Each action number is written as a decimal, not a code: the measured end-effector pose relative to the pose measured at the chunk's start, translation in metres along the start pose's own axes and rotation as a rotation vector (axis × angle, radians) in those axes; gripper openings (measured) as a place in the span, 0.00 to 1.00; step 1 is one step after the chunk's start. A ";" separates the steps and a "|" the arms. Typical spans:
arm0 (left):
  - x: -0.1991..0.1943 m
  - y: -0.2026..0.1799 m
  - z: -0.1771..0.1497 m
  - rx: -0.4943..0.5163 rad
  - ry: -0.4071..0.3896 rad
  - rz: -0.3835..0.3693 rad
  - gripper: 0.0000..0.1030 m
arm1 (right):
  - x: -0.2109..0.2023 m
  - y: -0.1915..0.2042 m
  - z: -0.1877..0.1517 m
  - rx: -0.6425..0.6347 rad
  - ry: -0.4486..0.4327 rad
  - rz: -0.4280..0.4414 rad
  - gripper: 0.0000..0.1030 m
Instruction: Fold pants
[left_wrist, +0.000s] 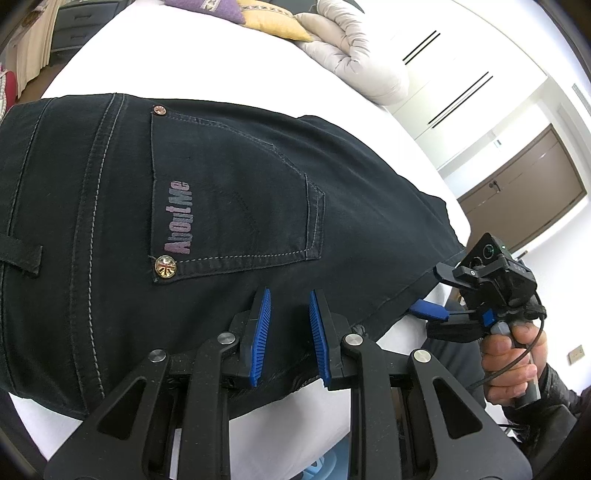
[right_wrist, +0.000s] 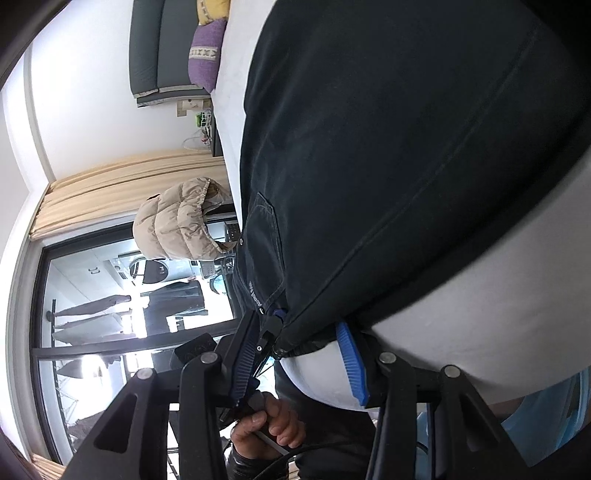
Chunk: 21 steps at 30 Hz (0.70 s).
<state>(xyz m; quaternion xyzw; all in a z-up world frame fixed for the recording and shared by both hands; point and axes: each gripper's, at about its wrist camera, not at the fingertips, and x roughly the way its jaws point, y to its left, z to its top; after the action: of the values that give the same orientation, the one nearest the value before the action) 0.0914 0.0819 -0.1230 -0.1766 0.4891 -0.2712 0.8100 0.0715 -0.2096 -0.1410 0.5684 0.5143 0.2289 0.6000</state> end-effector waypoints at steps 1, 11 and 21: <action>0.000 0.000 0.000 0.000 0.000 0.001 0.21 | 0.000 -0.001 0.000 0.004 -0.001 0.003 0.46; 0.005 -0.009 0.002 0.026 0.030 0.027 0.21 | 0.004 -0.014 0.000 0.007 -0.001 -0.063 0.03; 0.005 -0.008 -0.001 0.019 0.041 0.030 0.21 | 0.000 -0.021 -0.010 -0.061 -0.023 -0.093 0.00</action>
<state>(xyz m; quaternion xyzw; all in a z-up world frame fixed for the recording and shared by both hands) 0.0898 0.0724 -0.1227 -0.1559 0.5054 -0.2674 0.8054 0.0558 -0.2106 -0.1585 0.5279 0.5259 0.2098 0.6330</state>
